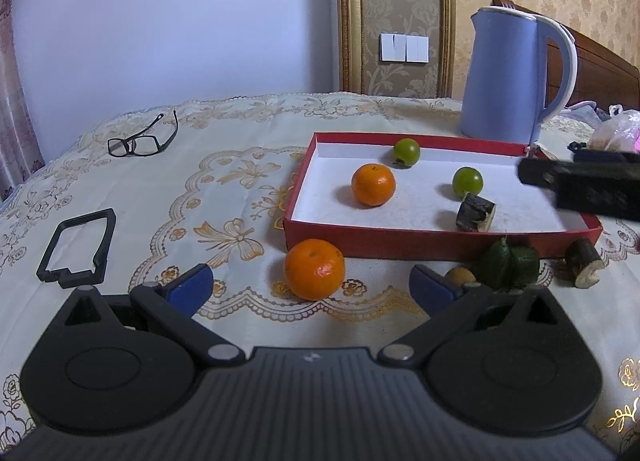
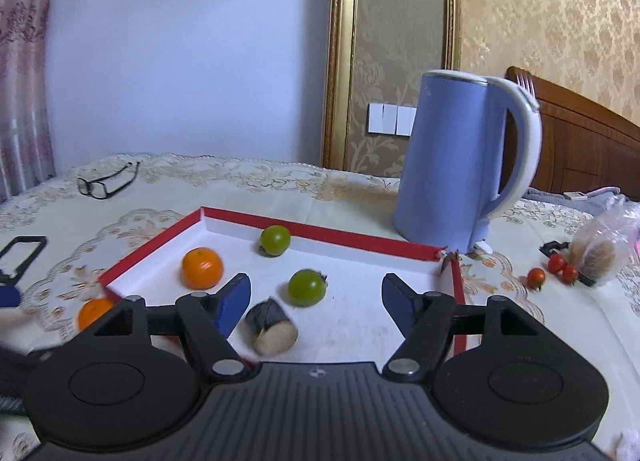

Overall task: Organize fruits
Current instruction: 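Move the left gripper to the mandarin on the table while the right gripper approaches the dark eggplant chunk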

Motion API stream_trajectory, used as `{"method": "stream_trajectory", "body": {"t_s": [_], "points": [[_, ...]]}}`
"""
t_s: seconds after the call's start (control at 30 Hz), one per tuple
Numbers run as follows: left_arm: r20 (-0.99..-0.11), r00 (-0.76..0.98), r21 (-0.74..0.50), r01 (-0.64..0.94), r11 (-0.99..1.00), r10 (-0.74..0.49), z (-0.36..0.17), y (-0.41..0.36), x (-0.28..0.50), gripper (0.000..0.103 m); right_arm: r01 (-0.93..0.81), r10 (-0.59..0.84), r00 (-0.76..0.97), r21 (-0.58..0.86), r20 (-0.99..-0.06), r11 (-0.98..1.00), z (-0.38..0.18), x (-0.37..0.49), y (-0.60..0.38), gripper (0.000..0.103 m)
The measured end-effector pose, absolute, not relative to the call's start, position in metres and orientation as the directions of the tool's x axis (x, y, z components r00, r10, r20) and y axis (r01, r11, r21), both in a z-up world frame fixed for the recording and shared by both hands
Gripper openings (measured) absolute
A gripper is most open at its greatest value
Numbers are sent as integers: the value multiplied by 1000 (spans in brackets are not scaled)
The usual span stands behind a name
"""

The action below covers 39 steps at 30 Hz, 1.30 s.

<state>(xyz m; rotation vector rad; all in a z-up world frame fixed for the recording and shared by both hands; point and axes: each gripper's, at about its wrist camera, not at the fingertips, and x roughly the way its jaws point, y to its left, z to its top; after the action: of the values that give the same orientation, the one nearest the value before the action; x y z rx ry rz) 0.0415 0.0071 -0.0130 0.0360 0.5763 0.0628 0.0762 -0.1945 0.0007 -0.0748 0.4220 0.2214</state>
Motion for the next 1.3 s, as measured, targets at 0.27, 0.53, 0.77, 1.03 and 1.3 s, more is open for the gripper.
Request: {"method": "stream_trajectory", "body": {"t_s": [0.27, 0.53, 0.77, 1.03, 1.3], "points": [[-542, 836, 70, -56, 996, 85, -19, 10, 41, 103, -200, 201, 892, 46, -404, 979, -8, 31, -207, 75], [-543, 835, 102, -46, 994, 95, -26, 11, 44, 103, -196, 205, 881, 65, -427, 978, -26, 3, -210, 75], [-531, 844, 98, -27, 995, 75, -26, 11, 43, 103, -175, 193, 877, 80, -440, 981, -31, -1, -216, 75], [-532, 845, 93, 3, 996, 47, -26, 7, 43, 88, -187, 200, 879, 74, -434, 980, -30, -4, -213, 75], [-541, 840, 88, 11, 996, 38, -27, 9, 44, 73, -183, 195, 879, 71, -435, 981, -31, -5, -213, 75]]}}
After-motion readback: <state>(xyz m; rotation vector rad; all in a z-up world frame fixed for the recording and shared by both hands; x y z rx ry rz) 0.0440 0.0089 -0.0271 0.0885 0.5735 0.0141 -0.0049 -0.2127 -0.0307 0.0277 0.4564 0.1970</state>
